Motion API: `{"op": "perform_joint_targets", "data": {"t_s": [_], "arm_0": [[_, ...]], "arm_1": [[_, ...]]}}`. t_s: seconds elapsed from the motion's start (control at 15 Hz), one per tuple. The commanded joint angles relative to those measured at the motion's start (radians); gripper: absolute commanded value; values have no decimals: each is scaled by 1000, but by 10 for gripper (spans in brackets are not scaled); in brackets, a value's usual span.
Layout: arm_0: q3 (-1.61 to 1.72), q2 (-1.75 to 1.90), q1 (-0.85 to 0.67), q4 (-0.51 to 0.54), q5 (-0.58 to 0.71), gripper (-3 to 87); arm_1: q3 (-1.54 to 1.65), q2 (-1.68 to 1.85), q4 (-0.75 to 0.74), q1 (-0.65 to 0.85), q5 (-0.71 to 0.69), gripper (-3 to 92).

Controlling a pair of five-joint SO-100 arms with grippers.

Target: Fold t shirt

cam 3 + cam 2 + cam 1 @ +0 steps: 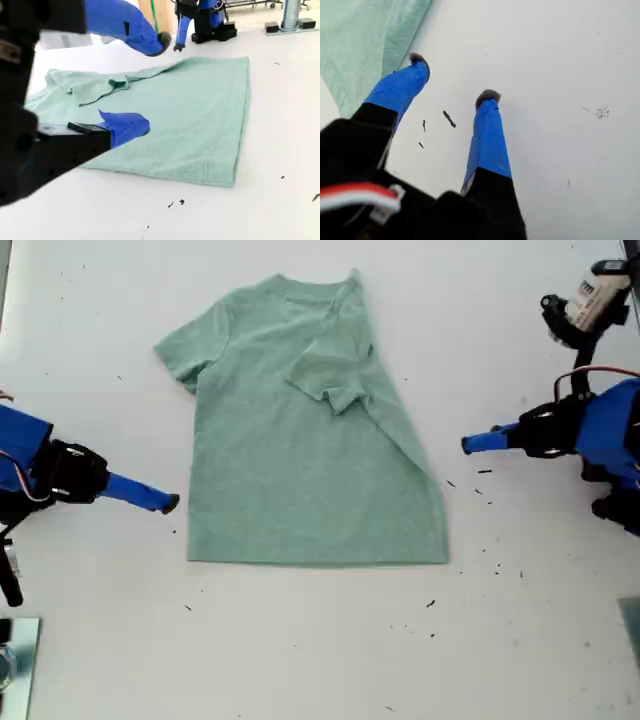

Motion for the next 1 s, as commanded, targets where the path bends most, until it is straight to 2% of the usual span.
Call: {"op": "perform_joint_targets", "data": {"t_s": [0.0,0.67,0.8,0.93], "arm_0": [[-5,9,-49,18,-91,-1],[-17,9,-107,11,-61,-2],[-72,-14,-115,-61,-48,-3],[-334,-390,-114,-138,-52,-3]], "arm_1": [[55,3,-26,-60,449,22],[55,3,-26,-67,436,24],[55,3,-26,-63,434,24],[57,3,-29,-61,436,24]]}}
